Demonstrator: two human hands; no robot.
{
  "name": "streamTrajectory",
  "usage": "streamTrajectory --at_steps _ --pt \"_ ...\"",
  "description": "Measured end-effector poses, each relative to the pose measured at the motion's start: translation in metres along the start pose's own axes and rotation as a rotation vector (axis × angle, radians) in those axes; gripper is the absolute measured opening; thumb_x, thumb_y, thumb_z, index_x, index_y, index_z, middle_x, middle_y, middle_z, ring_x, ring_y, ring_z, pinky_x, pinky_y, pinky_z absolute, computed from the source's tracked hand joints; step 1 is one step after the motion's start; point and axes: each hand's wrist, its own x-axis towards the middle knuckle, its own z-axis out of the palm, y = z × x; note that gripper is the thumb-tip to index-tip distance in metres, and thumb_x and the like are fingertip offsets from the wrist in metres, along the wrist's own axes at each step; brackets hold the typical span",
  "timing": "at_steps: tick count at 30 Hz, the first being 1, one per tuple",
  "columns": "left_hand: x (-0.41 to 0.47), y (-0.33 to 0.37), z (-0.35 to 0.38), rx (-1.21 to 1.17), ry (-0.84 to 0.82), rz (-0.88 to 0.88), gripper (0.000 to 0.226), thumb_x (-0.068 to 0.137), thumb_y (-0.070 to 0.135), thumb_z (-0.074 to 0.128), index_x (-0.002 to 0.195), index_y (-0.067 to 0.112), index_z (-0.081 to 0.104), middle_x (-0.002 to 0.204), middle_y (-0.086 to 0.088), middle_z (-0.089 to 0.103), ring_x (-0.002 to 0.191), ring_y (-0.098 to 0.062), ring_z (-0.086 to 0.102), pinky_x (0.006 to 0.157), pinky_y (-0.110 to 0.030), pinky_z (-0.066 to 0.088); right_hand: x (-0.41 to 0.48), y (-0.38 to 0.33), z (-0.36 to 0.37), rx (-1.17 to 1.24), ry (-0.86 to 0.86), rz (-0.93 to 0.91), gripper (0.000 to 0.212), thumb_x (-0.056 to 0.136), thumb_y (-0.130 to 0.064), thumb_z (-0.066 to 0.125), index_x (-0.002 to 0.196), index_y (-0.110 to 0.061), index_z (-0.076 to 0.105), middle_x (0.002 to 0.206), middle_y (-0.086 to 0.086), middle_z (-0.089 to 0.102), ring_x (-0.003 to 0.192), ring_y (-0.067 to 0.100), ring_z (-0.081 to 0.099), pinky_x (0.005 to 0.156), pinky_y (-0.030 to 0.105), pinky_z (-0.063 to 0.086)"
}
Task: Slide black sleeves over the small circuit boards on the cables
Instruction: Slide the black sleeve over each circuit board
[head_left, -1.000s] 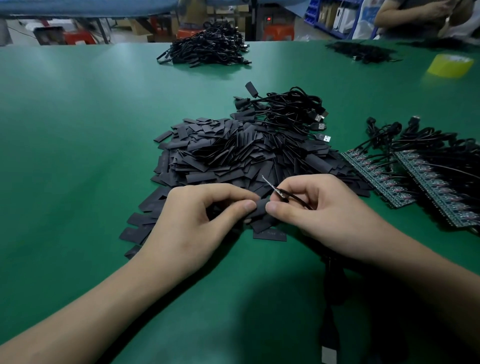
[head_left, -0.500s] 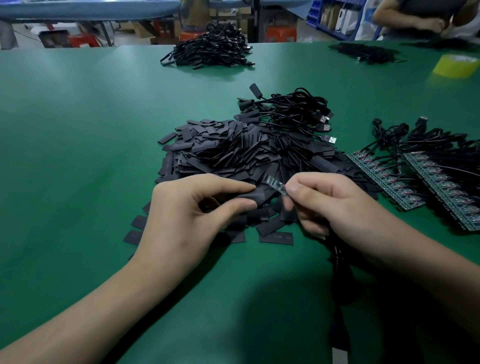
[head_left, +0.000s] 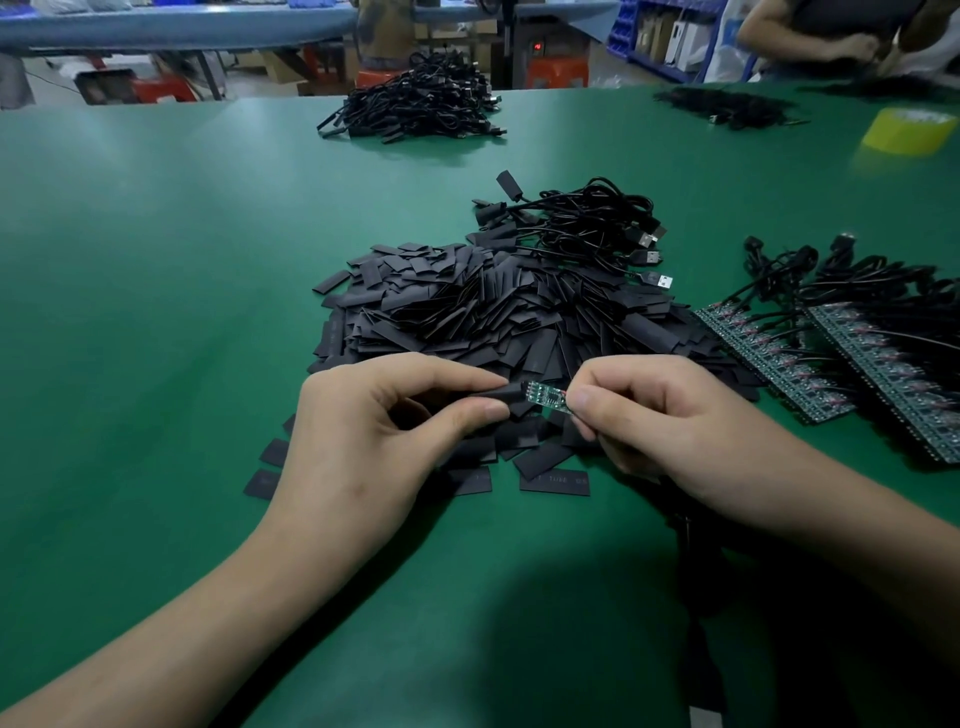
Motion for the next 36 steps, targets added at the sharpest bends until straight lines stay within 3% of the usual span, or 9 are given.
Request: streamTrajectory --at_steps 6,10,13,16,20,24,30,33,36 --pt "0.001 -0.002 0.000 0.004 -0.050 -0.003 0.018 0.074 0.043 0.076 0.090 0.036 0.080 0.079 0.019 0.076 0.069 -0.004 0.071 0.067 -0.025 0.057 0.000 0.001 -0.001 -0.142 -0.009 -0.048 0.032 0.094 -0.045 0.050 0.075 -0.020 0.058 0.053 -0.010 0.041 0.049 0.004 0.034 0.049 0.018 0.026" --pt "0.004 -0.001 -0.005 0.065 -0.142 0.082 0.022 0.074 0.037 0.078 0.094 0.029 0.081 0.084 0.018 0.074 0.079 -0.004 0.069 0.072 -0.015 0.049 0.000 0.002 -0.003 -0.161 -0.034 -0.030 0.032 0.096 -0.043 0.051 0.075 -0.020 0.059 0.053 -0.012 0.043 0.049 0.003 0.036 0.049 0.018 0.028" --pt "0.006 0.001 -0.007 0.130 -0.173 0.159 0.024 0.075 0.034 0.081 0.098 0.025 0.082 0.084 0.017 0.074 0.080 -0.002 0.068 0.073 -0.015 0.049 0.001 0.003 -0.006 -0.046 -0.088 0.037 0.035 0.103 -0.037 0.053 0.073 -0.021 0.058 0.054 -0.006 0.043 0.051 0.014 0.035 0.048 0.027 0.027" --pt "0.004 0.003 -0.005 0.214 -0.148 0.243 0.024 0.077 0.033 0.082 0.099 0.022 0.082 0.087 0.016 0.073 0.080 0.001 0.067 0.076 -0.013 0.049 0.002 0.002 -0.006 0.030 -0.110 0.081 0.033 0.097 -0.043 0.051 0.072 -0.022 0.058 0.053 -0.002 0.044 0.050 0.017 0.033 0.046 0.024 0.026" --pt "0.003 0.004 -0.004 0.210 -0.118 0.207 0.023 0.079 0.039 0.080 0.097 0.025 0.082 0.085 0.018 0.073 0.079 0.002 0.067 0.074 -0.013 0.049 0.001 0.002 -0.004 -0.188 -0.058 -0.016 0.033 0.102 -0.040 0.053 0.077 -0.021 0.060 0.053 -0.010 0.043 0.050 0.003 0.034 0.048 0.021 0.028" --pt "0.003 0.003 -0.004 0.141 -0.130 0.134 0.023 0.076 0.041 0.076 0.096 0.030 0.081 0.084 0.022 0.074 0.079 0.003 0.068 0.072 -0.011 0.047 0.000 0.000 -0.002 -0.278 -0.026 -0.069 0.029 0.101 -0.035 0.054 0.076 -0.021 0.060 0.059 -0.014 0.048 0.056 0.001 0.041 0.055 0.022 0.034" --pt "0.001 0.006 0.000 0.220 -0.229 0.304 0.023 0.083 0.034 0.077 0.101 0.020 0.080 0.091 0.014 0.074 0.084 0.001 0.068 0.077 -0.016 0.051 0.000 -0.002 0.003 -0.290 -0.066 -0.062 0.028 0.100 -0.026 0.057 0.073 -0.023 0.063 0.059 -0.022 0.054 0.056 -0.002 0.048 0.058 0.011 0.035" --pt "0.001 0.005 0.000 0.239 -0.217 0.323 0.023 0.083 0.032 0.077 0.102 0.020 0.080 0.090 0.014 0.073 0.084 0.002 0.067 0.077 -0.015 0.050 0.000 0.001 0.005 -0.269 -0.046 -0.069 0.025 0.098 -0.032 0.058 0.075 -0.027 0.068 0.063 -0.020 0.060 0.058 -0.002 0.051 0.057 0.015 0.036" --pt "0.001 0.005 0.001 0.222 -0.199 0.299 0.022 0.083 0.032 0.076 0.103 0.021 0.080 0.089 0.016 0.072 0.083 0.004 0.066 0.076 -0.011 0.047 0.001 0.004 0.006 -0.203 0.026 -0.087 0.011 0.096 -0.035 0.063 0.088 -0.030 0.069 0.065 -0.004 0.061 0.058 0.008 0.050 0.058 0.031 0.040"
